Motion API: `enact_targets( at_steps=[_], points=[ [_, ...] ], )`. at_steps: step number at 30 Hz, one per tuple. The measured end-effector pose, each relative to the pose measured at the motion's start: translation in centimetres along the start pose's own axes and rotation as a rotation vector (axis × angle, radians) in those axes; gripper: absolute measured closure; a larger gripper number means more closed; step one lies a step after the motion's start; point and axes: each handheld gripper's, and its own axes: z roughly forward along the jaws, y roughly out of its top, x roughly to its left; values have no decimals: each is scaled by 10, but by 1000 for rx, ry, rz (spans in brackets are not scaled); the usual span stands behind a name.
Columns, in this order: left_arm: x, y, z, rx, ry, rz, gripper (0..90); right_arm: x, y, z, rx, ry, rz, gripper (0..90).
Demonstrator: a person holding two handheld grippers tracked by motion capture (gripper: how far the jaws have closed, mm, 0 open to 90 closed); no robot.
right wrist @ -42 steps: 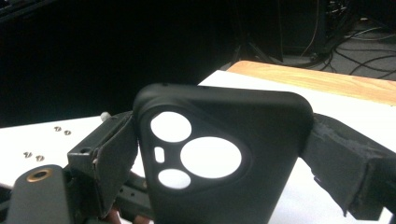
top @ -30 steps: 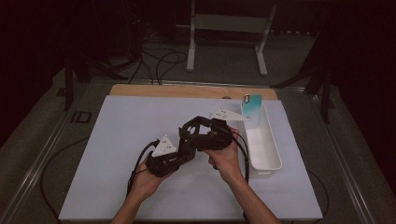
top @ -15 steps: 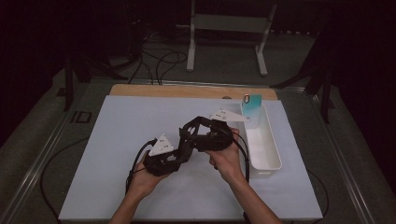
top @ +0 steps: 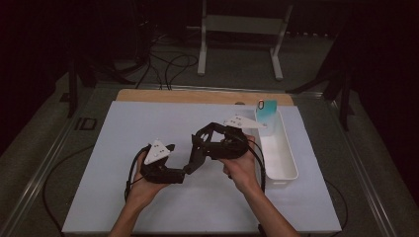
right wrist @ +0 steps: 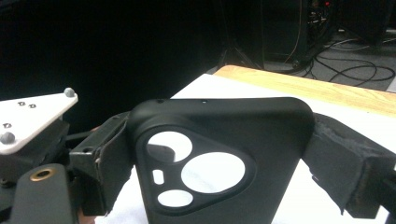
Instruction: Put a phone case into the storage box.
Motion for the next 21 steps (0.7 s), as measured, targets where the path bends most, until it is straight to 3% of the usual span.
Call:
enact_targets(
  at_steps=[3, 7, 16, 21],
  points=[
    [4, -2, -4, -6, 22, -11, 23, 0, 0, 0, 0, -2, 0, 135],
    [10, -7, -9, -22, 77, -18, 18, -1, 0, 0, 1, -1, -1, 135],
    [22, -23, -18, -19, 149, -28, 4, -2, 2, -2, 1, -6, -8, 135],
    [31, -37, -25, -20, 190, -61, 3, -3, 2, -3, 1, -5, -8, 135]
  ],
)
